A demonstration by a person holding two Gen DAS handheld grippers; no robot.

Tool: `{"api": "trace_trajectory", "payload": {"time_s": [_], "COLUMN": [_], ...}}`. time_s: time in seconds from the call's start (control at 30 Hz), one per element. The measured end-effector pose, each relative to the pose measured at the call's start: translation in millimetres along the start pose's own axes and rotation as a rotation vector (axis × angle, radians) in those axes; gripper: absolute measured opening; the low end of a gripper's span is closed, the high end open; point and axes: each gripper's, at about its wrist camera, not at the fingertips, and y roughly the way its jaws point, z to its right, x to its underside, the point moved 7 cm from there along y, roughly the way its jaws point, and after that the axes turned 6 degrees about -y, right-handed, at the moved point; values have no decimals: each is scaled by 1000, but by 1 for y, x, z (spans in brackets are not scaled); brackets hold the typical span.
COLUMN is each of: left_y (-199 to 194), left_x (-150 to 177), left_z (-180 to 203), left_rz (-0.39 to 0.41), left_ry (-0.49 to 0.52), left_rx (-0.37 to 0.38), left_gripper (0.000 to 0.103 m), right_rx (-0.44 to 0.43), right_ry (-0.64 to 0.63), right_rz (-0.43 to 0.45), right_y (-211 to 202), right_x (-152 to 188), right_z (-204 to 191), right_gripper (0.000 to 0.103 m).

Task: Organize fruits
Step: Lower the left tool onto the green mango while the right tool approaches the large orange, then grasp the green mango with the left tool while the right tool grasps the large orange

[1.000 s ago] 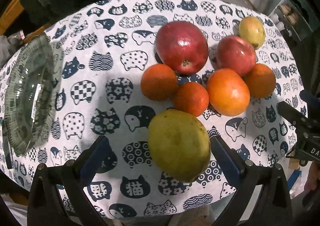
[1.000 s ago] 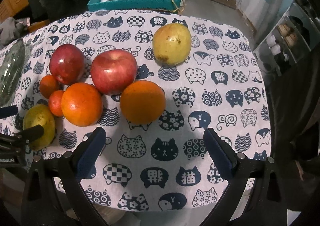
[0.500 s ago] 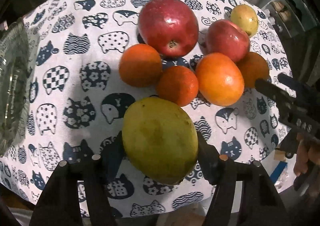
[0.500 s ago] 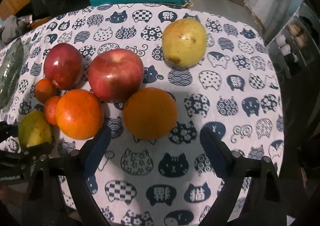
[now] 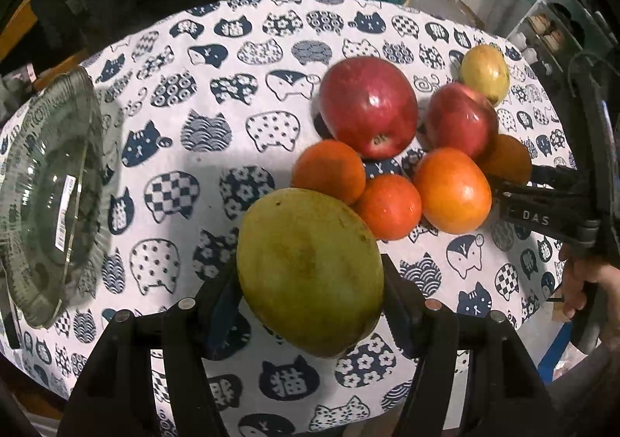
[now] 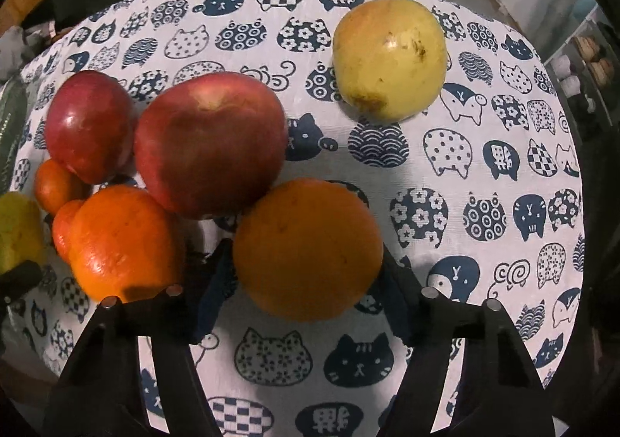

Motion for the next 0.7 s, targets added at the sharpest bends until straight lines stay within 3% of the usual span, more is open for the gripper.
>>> {"api": "trace_trajectory", "payload": {"time_s": [0.27,0.7], "left_y": [-13,-62], "left_x": [-6,-21], "left_z": [-7,-17], "left_rz": [61,196], "left_ry": [17,29], "left_rx": [-11,-17], "left_gripper": [68,68], "right_rx": [20,36], "right_ry": [11,28], "right_rz": [7,158], "right_y": [-3,-76], "right_x": [4,-4], "right_z": [4,-3], "right_gripper": [64,63]}}
